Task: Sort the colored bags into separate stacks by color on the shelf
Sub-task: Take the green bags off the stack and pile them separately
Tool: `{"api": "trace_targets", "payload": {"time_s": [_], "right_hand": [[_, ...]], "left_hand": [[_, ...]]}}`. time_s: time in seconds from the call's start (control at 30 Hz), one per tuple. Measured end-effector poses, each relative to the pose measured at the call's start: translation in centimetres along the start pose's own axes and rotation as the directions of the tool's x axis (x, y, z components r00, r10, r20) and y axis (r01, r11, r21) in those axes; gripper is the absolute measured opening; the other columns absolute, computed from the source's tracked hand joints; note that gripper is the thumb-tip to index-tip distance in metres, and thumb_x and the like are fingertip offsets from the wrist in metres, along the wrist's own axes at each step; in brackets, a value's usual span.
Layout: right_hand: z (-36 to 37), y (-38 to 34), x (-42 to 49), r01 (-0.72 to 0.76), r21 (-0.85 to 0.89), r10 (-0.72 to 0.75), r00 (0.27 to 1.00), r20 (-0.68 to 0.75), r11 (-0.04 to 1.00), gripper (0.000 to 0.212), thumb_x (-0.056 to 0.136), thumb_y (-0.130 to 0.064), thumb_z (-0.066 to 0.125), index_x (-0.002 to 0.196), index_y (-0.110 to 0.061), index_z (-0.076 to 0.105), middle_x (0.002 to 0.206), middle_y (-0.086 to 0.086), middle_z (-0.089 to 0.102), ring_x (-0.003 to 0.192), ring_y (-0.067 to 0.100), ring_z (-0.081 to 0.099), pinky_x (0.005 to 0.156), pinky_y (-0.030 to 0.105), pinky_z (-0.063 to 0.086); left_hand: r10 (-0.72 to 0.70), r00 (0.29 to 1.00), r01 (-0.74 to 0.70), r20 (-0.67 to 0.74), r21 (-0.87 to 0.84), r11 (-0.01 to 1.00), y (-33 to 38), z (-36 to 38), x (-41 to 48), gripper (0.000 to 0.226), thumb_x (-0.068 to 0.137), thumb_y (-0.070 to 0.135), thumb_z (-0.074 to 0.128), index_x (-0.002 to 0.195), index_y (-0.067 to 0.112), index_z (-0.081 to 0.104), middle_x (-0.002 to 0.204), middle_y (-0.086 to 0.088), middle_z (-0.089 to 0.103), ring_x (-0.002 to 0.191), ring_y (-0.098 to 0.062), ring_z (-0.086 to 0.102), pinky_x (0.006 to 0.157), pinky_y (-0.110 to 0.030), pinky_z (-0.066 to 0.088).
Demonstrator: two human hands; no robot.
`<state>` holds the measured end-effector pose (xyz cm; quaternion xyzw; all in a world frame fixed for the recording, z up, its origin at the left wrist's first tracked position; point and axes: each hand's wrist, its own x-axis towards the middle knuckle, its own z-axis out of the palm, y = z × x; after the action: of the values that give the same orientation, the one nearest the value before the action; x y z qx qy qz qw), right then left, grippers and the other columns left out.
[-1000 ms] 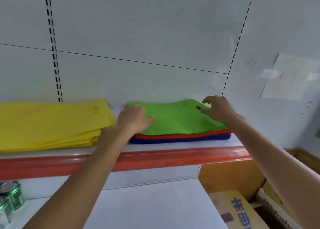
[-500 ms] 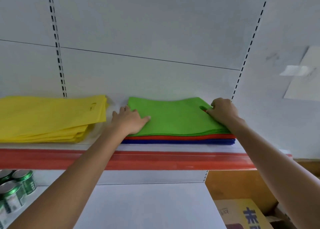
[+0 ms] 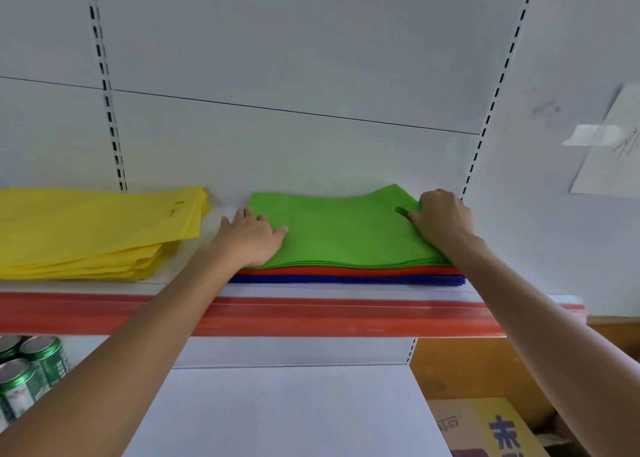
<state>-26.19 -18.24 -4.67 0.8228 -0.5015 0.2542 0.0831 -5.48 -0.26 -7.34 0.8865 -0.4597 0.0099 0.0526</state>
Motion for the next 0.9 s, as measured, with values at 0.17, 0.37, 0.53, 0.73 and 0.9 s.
{"api": "trace_targets", "payload": {"time_s": [0.17, 0.37, 0.53, 0.73, 0.9], "right_hand": [[0.0, 0.0, -0.1, 0.023, 0.009, -0.023, 0.999, -0.022, 1.0, 0.027, 0.091, -0.025, 0.057, 0.099, 0.001, 0.06, 0.106, 0.016, 0.058, 0.102, 0.034, 0.053, 0.071, 0.033, 0.035], [0.0, 0.2, 0.0, 0.016, 0.008, -0.016, 1.0, -0.017, 1.0, 0.025, 0.091, -0.024, 0.057, 0.094, 0.0, 0.059, 0.102, 0.015, 0.059, 0.091, 0.031, 0.053, 0.068, 0.031, 0.035], [0.1, 0.1, 0.0, 0.026, 0.009, -0.026, 0.999, -0.029, 1.0, 0.025, 0.091, -0.024, 0.057, 0.093, 0.0, 0.059, 0.1, 0.015, 0.059, 0.093, 0.032, 0.054, 0.067, 0.032, 0.035], [0.1, 0.1, 0.0, 0.045, 0.012, -0.045, 0.997, -0.062, 0.999, 0.022, 0.09, -0.021, 0.058, 0.097, 0.0, 0.06, 0.1, 0.015, 0.059, 0.094, 0.032, 0.054, 0.067, 0.031, 0.034], [0.2, 0.2, -0.1, 0.053, 0.016, -0.051, 0.995, -0.081, 0.998, 0.021, 0.09, -0.018, 0.057, 0.099, 0.0, 0.06, 0.1, 0.015, 0.059, 0.094, 0.032, 0.054, 0.066, 0.03, 0.033]], "left_hand": [[-0.038, 0.999, 0.038, 0.003, -0.006, 0.999, 0.1, -0.2, -0.1, 0.064, 0.098, 0.049, 0.018, 0.142, 0.004, 0.031, 0.151, -0.028, 0.01, 0.142, -0.038, 0.006, 0.114, -0.048, 0.01], [-0.016, 1.0, 0.016, -0.01, -0.021, 1.0, 0.2, -0.3, -0.2, 0.065, 0.099, 0.047, 0.017, 0.142, 0.001, 0.032, 0.15, -0.028, 0.014, 0.142, -0.036, 0.009, 0.114, -0.048, 0.013], [-0.008, 0.999, 0.006, -0.034, -0.058, 0.998, 0.0, -0.1, -0.2, 0.064, 0.099, 0.045, 0.017, 0.139, -0.002, 0.035, 0.15, -0.027, 0.017, 0.141, -0.035, 0.014, 0.113, -0.048, 0.016], [-0.151, 0.964, 0.098, -0.218, -0.239, 0.966, -0.6, 0.5, 0.4, 0.051, 0.095, 0.045, 0.039, 0.114, 0.004, 0.063, 0.125, -0.027, 0.049, 0.119, -0.04, 0.038, 0.099, -0.041, 0.032], [-0.163, 0.905, 0.051, -0.393, -0.282, 0.958, -0.4, -0.1, -0.9, 0.031, 0.094, 0.022, 0.049, 0.121, 0.014, 0.061, 0.126, -0.023, 0.047, 0.117, -0.04, 0.043, 0.097, -0.04, 0.037]]}}
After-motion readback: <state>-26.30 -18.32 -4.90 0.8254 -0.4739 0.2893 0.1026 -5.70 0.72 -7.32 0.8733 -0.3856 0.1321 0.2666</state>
